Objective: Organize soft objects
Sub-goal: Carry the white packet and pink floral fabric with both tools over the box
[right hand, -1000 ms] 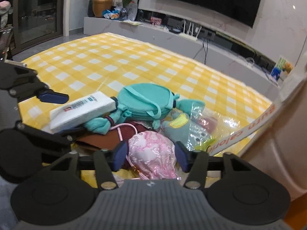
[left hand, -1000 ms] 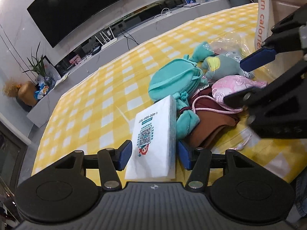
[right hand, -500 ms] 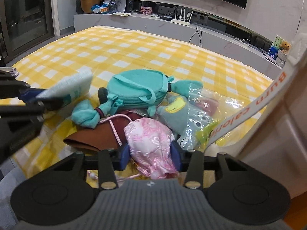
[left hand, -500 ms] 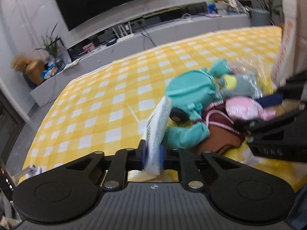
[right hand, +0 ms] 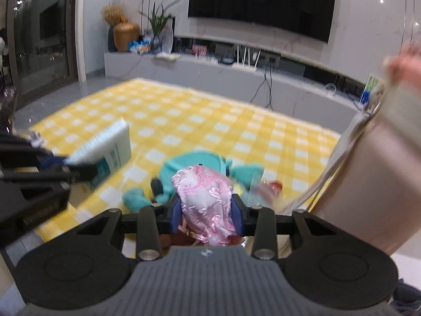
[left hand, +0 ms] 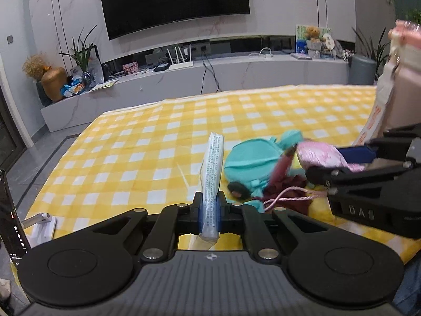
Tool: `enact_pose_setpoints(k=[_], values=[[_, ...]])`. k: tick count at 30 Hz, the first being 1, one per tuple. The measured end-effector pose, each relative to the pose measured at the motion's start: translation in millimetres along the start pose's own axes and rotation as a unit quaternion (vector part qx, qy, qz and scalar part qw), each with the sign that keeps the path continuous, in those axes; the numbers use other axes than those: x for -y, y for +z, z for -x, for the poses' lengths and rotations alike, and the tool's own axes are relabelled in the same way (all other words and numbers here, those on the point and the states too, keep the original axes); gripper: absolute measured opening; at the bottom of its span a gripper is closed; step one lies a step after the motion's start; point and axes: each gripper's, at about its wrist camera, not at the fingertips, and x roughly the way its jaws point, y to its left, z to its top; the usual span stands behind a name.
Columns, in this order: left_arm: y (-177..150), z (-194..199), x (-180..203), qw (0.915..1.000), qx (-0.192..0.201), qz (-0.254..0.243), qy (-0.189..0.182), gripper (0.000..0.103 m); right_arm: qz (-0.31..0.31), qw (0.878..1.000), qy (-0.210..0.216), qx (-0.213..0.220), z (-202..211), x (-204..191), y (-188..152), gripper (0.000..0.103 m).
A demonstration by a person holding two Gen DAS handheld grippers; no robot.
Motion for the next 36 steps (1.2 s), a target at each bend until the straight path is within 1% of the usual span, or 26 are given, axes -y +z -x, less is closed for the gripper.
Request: enact_pose_setpoints(k=[5,10,14,18,21,26,28,31,36], values=[[7,15,2,0.9997,0.015,0.014,-0.010,0.010,-0.004,0.999,0.004,0.047,36,2,14,0.038],[14,35,6,0.9989,0.037,0.019,-0.022,0.010,-0.003,0.996,0.026,0.086,72,6,24,0.037],[19,53,10,0.9979,0.055,0.021,-0.029,0.010,-0.012,0.994,0.044,0.101,101,14,26,0.037],[22,73,11,0.9961,0.067,0.033,-0.048,0.010,-0.030,0.992,0.049,0.111,127,23,21,0.037],[24,88,15,0.9950,0.074,0.031,-0.059,0.010,-0.045,0.990,0.047,0.123,149,30,14,0.037],[23,104,28,0.9918,0.071,0.021,-0.104,0.010,-0.063,0.989,0.039,0.130,176,46,-5,0.038],[21,110,35,0.9891,0.070,0.014,-0.128,0.010,-0.072,0.988,0.031,0.130,186,55,-12,0.038],[20,117,46,0.9842,0.068,0.008,-0.163,0.010,-0.088,0.987,0.004,0.133,202,71,-21,0.038],[25,122,68,0.9732,0.069,-0.003,-0.220,0.010,-0.112,0.982,-0.050,0.144,225,97,-31,0.038]])
